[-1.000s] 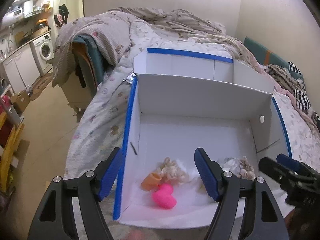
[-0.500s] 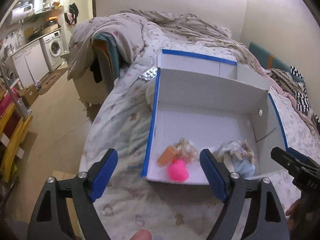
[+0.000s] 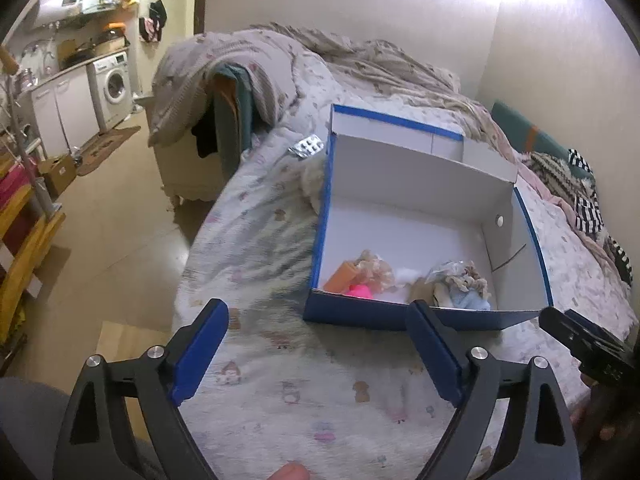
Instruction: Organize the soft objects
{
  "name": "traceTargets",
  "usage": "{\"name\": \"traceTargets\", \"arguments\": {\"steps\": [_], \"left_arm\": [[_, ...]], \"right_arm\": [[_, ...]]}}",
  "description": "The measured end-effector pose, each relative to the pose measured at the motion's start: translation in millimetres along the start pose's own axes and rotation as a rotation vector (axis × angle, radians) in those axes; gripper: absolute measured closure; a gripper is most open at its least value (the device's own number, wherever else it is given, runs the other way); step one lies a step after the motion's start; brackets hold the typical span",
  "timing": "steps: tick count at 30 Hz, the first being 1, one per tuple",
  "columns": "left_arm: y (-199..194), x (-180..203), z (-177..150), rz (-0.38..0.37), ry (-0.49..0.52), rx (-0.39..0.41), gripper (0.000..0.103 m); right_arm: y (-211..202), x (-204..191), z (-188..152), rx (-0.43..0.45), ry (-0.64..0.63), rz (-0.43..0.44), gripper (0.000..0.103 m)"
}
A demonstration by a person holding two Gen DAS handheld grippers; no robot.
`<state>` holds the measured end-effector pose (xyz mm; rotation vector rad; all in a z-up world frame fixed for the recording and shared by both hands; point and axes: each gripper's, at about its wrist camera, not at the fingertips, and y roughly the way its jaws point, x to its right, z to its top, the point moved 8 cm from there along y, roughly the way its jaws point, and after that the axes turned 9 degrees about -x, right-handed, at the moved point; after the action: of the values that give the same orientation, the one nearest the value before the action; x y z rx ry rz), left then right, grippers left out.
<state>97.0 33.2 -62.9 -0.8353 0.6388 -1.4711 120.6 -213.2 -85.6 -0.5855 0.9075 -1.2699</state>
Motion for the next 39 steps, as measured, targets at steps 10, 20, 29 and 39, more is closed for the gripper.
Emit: {"name": "traceTargets", "arguments": {"steps": [10,20,29,39], "left_arm": [[-35.3,8.5,1.4,0.065,0.092,0.235,0.001],[-40.9,20.0,-1.1,0.061,0.140,0.256,0.001],[-37.7,20.5,-3.8,0.052,0.132,0.236,0.001],[-35.3,19.1,-6.4,0.040,0.118,0.226,0.001]], "right_arm": [[-35.2,-16.2,-12.9,0.162,-0.051,-0.052,0.000],[-42.9,-29.6,-11.3,0.241,-0.102,-0.088,0.000],[-39.2,-36.7,-14.7,0.236,-0.133,-0.096,0.000],[-38.9,-37.7,-15.3,0.232,-0.130,-0.094,0.000]]}}
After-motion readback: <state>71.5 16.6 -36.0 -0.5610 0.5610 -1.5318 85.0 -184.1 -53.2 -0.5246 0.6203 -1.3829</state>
